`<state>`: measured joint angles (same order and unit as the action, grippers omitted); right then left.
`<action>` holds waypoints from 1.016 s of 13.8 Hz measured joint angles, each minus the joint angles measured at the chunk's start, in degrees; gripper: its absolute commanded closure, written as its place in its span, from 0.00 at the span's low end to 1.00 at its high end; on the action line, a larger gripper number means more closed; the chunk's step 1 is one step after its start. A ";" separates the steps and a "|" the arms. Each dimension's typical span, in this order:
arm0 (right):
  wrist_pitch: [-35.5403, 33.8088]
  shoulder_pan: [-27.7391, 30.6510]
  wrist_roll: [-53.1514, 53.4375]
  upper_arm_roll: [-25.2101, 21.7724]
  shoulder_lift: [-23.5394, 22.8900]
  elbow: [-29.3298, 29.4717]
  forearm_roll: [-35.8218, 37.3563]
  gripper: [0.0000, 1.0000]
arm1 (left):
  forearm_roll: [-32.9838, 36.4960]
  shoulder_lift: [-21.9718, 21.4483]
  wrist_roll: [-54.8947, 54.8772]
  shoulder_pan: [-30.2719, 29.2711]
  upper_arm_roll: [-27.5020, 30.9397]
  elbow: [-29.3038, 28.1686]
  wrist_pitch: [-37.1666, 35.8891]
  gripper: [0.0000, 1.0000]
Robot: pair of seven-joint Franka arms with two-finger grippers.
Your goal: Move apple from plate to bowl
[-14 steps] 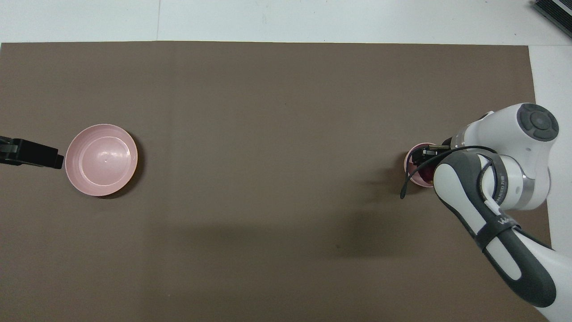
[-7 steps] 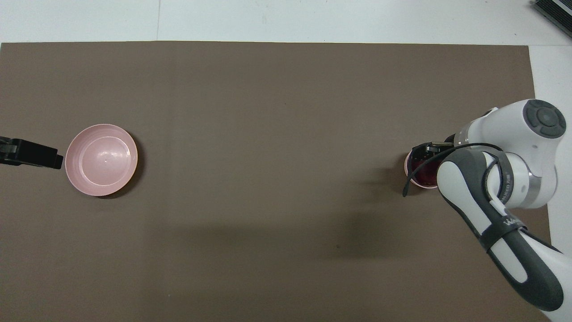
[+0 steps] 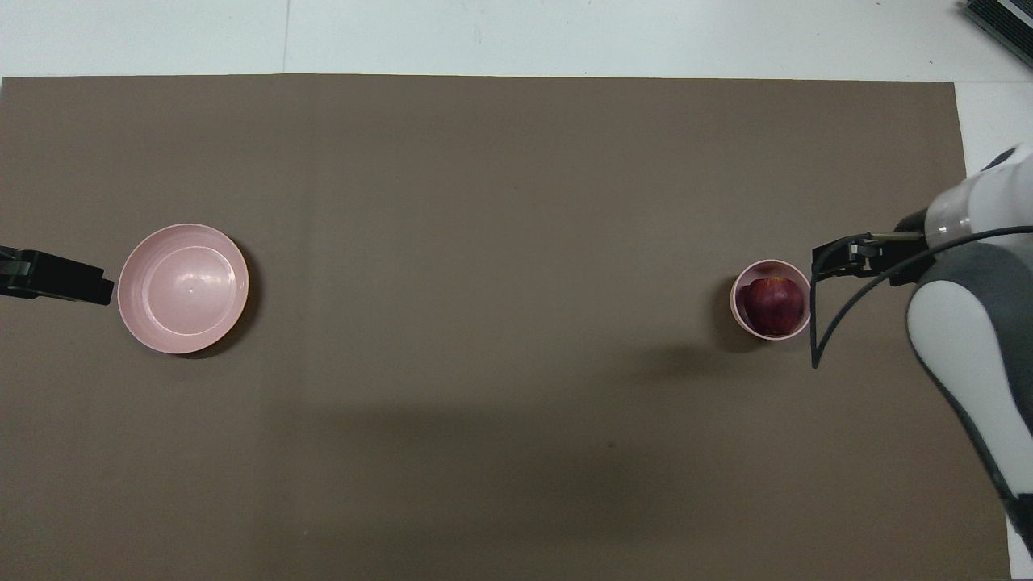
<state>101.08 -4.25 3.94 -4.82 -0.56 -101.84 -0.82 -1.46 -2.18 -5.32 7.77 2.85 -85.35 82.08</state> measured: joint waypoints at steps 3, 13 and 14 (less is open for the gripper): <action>-11.93 0.17 0.00 -0.12 2.93 8.07 0.07 0.00 | 0.00 0.00 0.00 0.00 0.00 0.00 0.00 0.00; -20.96 0.19 0.02 -0.18 3.51 14.55 0.10 0.00 | 0.00 0.00 0.00 0.00 0.00 0.00 0.00 0.00; -20.50 0.19 0.02 -0.17 3.51 14.54 0.10 0.00 | 0.00 0.00 0.00 0.00 0.00 0.00 0.00 0.00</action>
<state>80.57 -4.06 3.96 -4.99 2.94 -87.29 -0.72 -1.46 -2.18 -5.31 7.77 2.85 -85.35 82.08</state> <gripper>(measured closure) 0.000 0.000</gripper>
